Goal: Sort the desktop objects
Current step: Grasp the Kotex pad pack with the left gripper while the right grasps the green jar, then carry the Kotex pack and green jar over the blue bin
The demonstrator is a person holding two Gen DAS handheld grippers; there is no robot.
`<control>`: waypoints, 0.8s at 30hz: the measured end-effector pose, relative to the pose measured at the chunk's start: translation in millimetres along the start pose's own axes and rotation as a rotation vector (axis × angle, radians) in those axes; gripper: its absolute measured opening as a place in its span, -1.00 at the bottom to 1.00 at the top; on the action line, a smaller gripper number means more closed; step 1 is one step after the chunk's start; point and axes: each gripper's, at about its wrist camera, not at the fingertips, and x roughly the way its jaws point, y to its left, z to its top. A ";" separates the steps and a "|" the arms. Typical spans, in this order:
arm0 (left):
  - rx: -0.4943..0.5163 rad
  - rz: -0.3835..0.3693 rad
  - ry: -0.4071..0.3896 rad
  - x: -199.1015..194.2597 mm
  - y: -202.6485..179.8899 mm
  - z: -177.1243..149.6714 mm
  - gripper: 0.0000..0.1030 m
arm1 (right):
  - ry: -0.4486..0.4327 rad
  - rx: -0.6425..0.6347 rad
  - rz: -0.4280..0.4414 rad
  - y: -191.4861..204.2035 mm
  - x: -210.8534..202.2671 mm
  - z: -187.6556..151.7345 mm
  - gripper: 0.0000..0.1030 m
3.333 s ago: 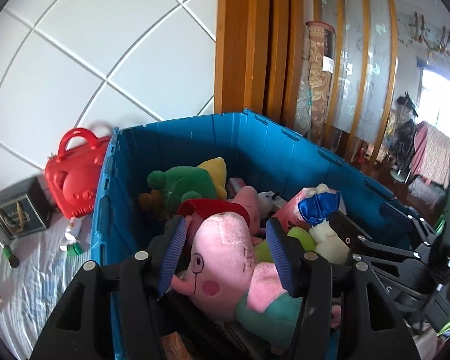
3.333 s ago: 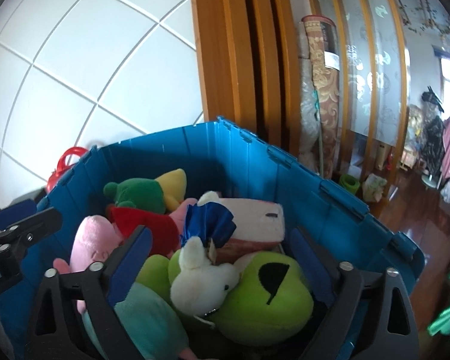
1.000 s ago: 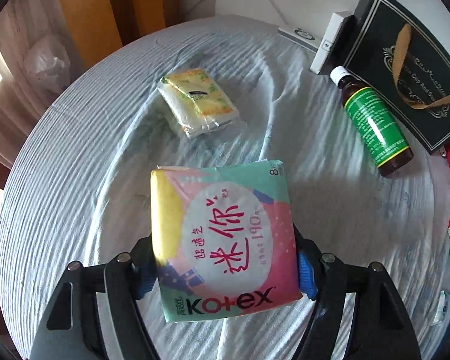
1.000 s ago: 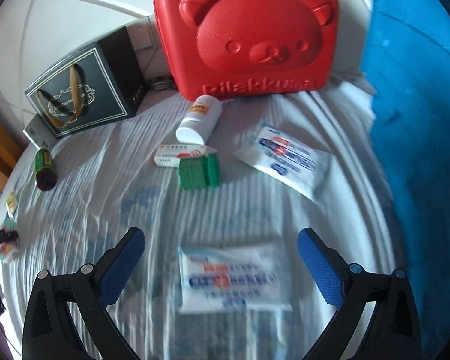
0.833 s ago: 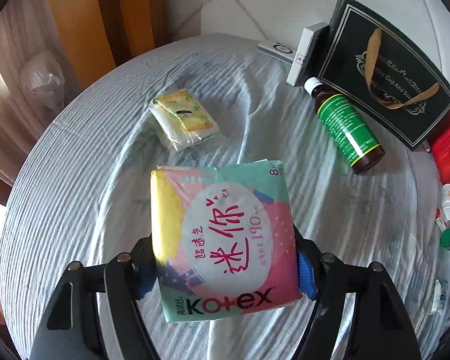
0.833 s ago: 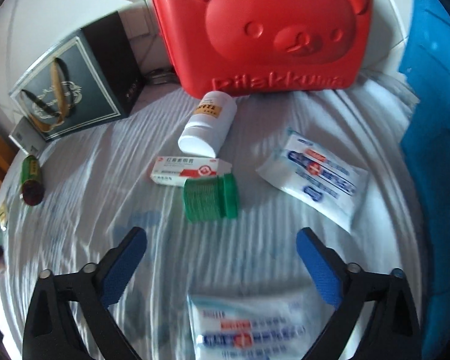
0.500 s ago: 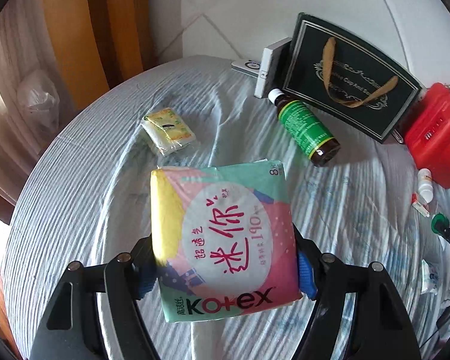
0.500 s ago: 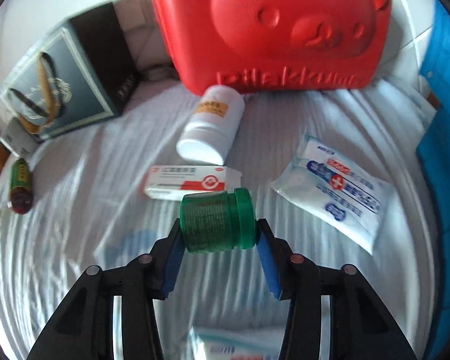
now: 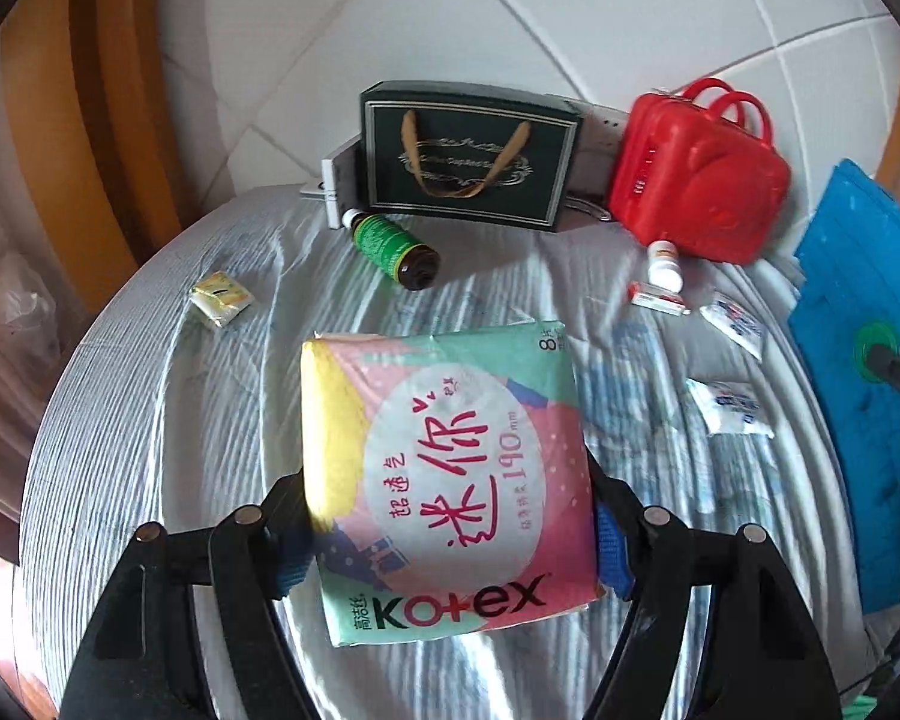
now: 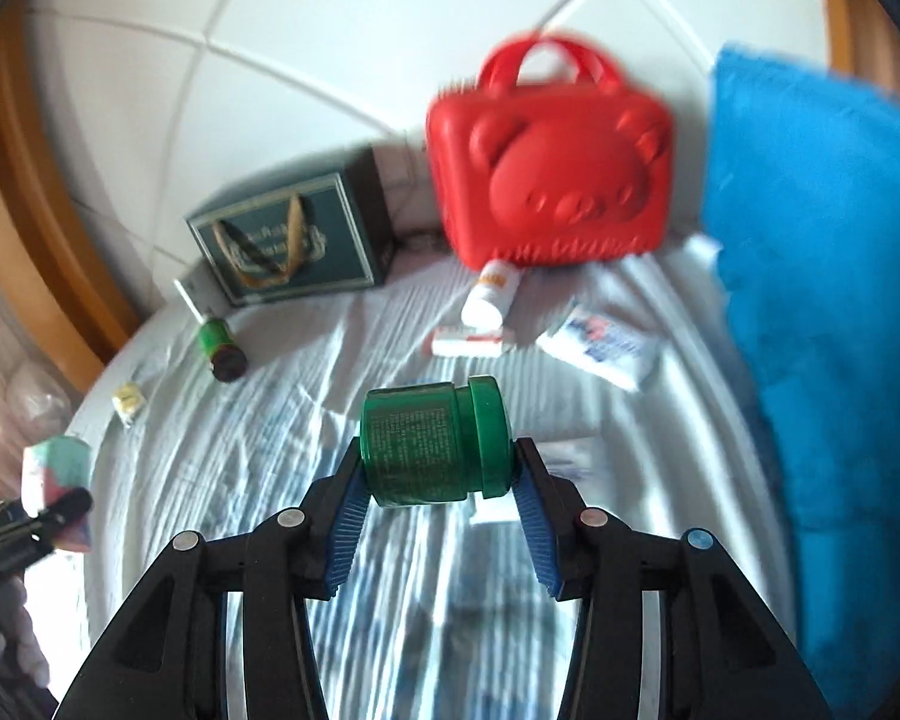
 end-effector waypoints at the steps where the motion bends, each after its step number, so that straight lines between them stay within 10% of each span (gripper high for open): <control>1: 0.021 -0.016 -0.015 -12.2 -10.3 -3.3 0.41 | -0.022 0.000 0.002 -1.1 -15.4 -1.9 -0.11; 14: 0.208 -0.241 -0.222 -134.2 -139.4 -12.0 0.41 | -0.304 0.020 -0.074 -48.5 -198.1 -23.1 -0.11; 24: 0.356 -0.469 -0.351 -207.7 -298.2 -1.4 0.41 | -0.445 0.112 -0.230 -167.4 -291.2 -21.1 -0.11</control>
